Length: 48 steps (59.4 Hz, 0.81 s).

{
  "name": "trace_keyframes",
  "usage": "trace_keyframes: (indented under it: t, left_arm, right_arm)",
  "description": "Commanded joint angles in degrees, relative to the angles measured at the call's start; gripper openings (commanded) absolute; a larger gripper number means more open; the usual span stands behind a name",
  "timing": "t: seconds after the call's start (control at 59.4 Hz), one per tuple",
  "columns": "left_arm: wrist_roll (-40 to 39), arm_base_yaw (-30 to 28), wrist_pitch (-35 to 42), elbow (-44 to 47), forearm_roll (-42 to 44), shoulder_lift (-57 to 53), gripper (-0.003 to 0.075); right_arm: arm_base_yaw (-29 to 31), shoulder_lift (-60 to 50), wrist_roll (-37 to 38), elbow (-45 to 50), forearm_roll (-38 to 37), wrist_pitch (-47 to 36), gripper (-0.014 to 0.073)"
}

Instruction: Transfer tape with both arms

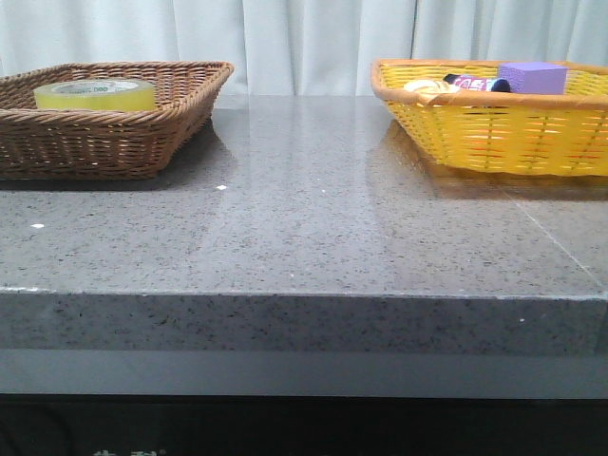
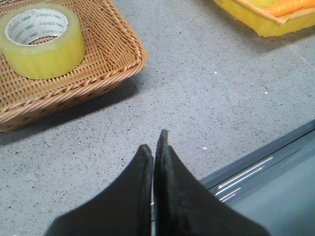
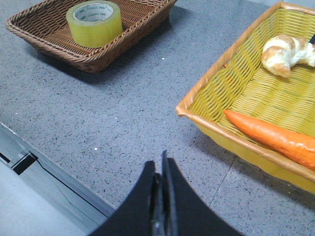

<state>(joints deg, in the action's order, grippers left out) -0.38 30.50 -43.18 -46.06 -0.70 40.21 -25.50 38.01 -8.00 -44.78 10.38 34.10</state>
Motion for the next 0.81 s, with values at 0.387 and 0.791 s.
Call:
trace_keyframes:
  t: [0.387,0.791]
  left_arm:
    - [-0.7,0.4,3.9,-1.2,-1.0,-0.6,-0.002]
    - [-0.2,-17.0,27.3,21.5,1.6,-19.6,-0.002]
  right_arm:
    - [0.2,-0.2,-0.5,-1.4,0.6,-3.9,-0.0069]
    - [0.2,-0.2,-0.5,-1.4,0.6,-3.9,-0.0069]
